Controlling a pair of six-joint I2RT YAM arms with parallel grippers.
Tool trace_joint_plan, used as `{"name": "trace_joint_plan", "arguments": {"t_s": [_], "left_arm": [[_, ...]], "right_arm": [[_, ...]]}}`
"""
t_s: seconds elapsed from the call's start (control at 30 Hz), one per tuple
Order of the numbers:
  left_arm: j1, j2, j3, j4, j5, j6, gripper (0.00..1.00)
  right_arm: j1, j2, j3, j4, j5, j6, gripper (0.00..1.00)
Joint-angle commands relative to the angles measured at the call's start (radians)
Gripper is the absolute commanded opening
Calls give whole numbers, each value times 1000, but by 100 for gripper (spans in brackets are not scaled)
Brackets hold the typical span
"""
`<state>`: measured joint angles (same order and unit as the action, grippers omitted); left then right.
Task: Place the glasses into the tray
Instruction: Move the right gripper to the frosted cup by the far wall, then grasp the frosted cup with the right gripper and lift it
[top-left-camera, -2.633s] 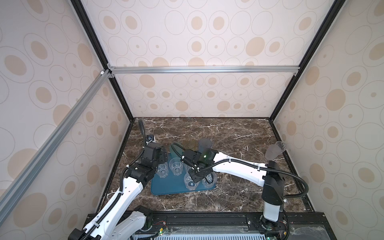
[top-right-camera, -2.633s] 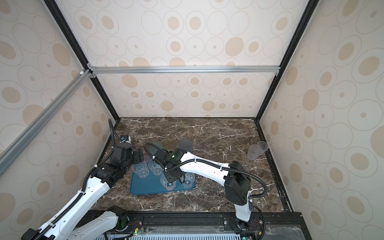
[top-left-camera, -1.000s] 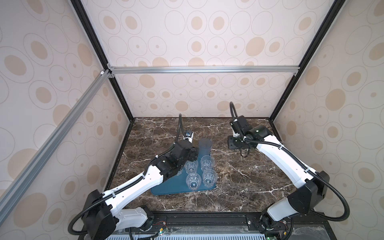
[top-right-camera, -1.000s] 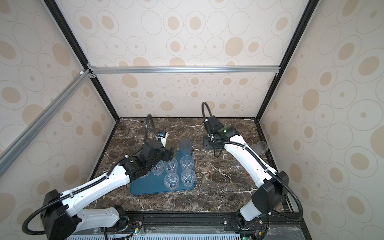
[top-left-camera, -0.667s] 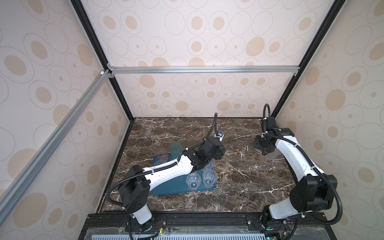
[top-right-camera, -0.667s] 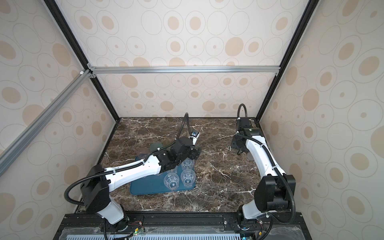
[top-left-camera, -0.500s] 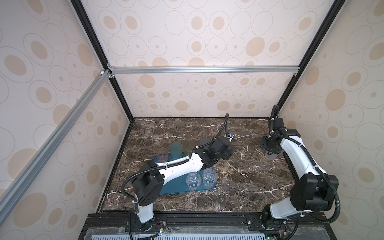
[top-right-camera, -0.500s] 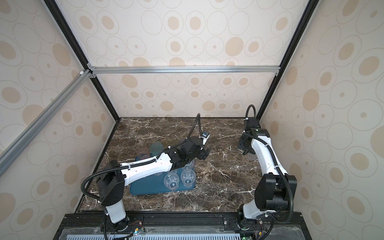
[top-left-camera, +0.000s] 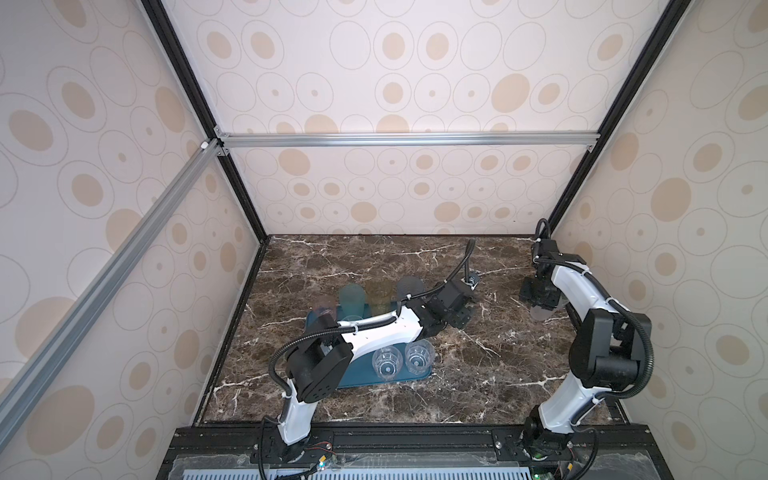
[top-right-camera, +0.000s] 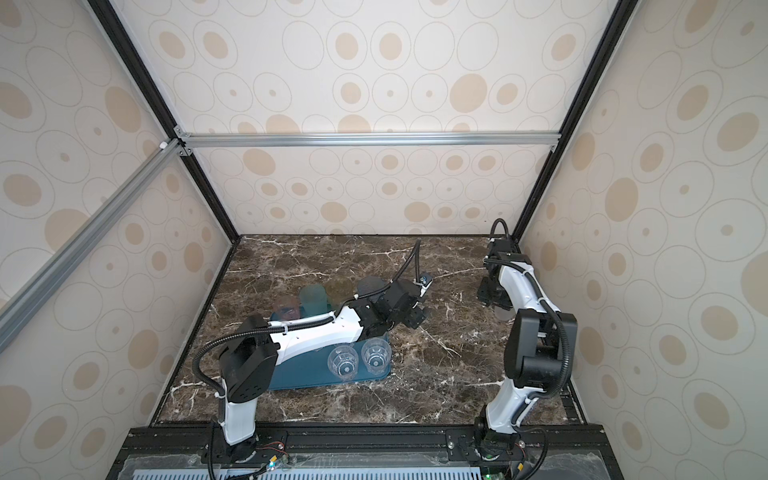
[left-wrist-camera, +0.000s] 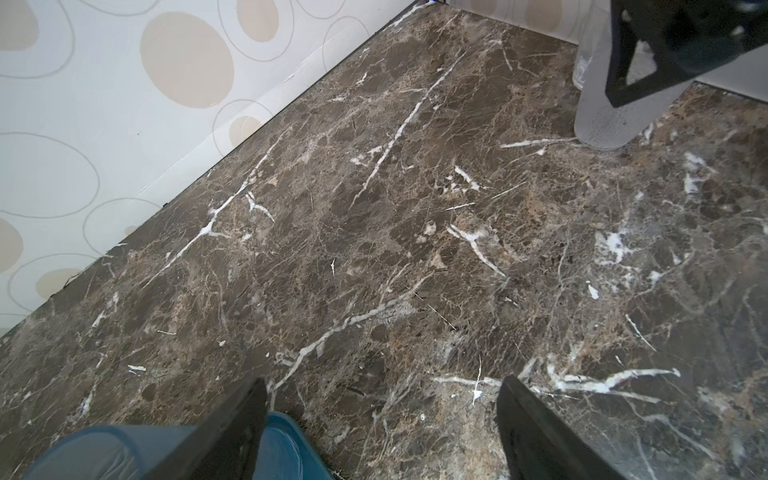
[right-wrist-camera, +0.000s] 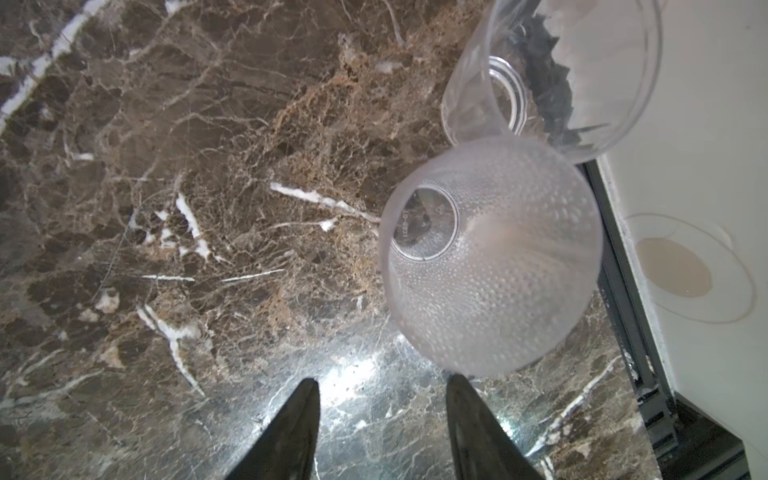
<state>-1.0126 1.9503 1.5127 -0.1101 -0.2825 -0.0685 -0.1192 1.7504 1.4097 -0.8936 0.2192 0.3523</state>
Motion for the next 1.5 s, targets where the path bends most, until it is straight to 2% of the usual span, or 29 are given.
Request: {"name": "trace_joint_plan", "arguments": {"t_s": [0.0,0.17,0.37,0.5,0.77,1.0,1.1,1.23,1.47], "left_arm": [[-10,1,20,-19,-22,36,87],[-11,3,18,-19,-21,31,87],[-14,6,30,-22,-12,27,87],[-14,-3,26,-27,-20,29,87],[-14,-36,-5,-31,-35,16,87],[-14,-51,-10,-40,-50,15,87],[-14,-63,-7,-49,-66,19,87],[-13,-96,-22,-58,-95,24,87],[5,-230,-127,-60,-148,7,87]], "right_arm": [[-3,24,52,-9,34,-17,51],[-4,5,76,-7,41,-20,52],[-4,55,124,-23,46,-24,56],[-10,103,134,6,47,-34,53],[-11,188,166,12,63,-88,34],[2,156,140,19,-50,-87,11],[32,109,121,7,-91,-74,5],[100,25,71,-12,-137,-42,4],[336,-106,-43,-67,-143,2,4]]}}
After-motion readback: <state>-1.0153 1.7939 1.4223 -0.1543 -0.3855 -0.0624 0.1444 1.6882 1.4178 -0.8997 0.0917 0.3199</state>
